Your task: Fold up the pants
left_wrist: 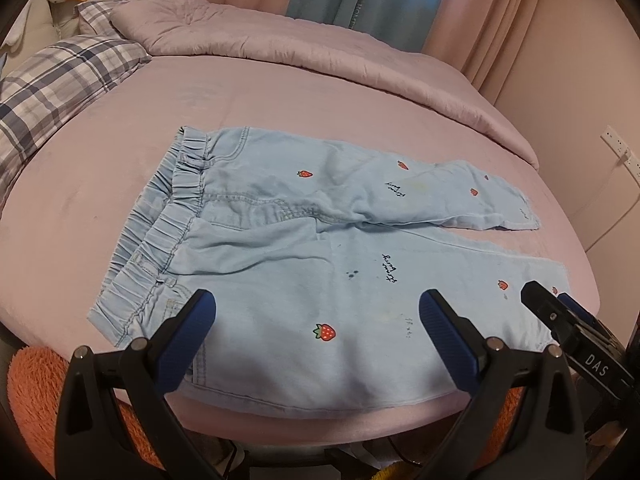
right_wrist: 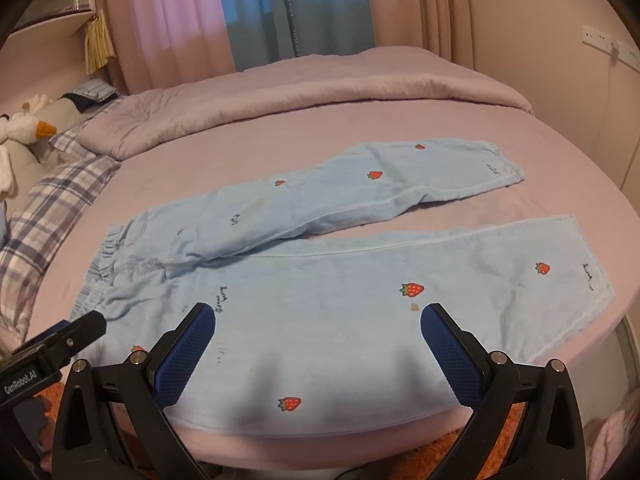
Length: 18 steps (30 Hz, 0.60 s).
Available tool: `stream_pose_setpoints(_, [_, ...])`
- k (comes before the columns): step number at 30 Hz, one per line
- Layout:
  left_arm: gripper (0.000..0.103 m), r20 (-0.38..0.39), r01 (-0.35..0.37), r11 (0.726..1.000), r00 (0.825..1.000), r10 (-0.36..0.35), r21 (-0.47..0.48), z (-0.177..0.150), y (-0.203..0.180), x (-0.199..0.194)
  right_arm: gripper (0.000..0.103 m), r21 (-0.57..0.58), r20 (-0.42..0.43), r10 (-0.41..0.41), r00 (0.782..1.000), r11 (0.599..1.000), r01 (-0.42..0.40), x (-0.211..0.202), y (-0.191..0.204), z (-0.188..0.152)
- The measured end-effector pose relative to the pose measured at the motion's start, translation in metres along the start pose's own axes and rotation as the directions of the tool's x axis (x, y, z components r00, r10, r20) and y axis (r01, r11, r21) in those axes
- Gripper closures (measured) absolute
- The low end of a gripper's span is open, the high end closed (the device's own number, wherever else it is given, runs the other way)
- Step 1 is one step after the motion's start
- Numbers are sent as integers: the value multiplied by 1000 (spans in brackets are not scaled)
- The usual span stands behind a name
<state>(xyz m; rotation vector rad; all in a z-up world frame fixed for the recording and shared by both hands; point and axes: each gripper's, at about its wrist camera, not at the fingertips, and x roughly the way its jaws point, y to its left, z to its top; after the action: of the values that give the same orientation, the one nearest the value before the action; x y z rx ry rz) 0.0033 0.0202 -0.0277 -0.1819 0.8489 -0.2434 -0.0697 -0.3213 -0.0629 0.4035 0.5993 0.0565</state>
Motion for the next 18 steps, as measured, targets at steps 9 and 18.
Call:
stream_pose_setpoints(9, [2,-17,8,1000,1000,-8,-3,1,2,2,1,4,25,-3,1000,1000,3,1,-2,-1])
stream_pose_setpoints(18, [4,-45,-6,1000,999,7,19,15,9,3,1,-5,-51,-34,998,999,34,10,-16,13])
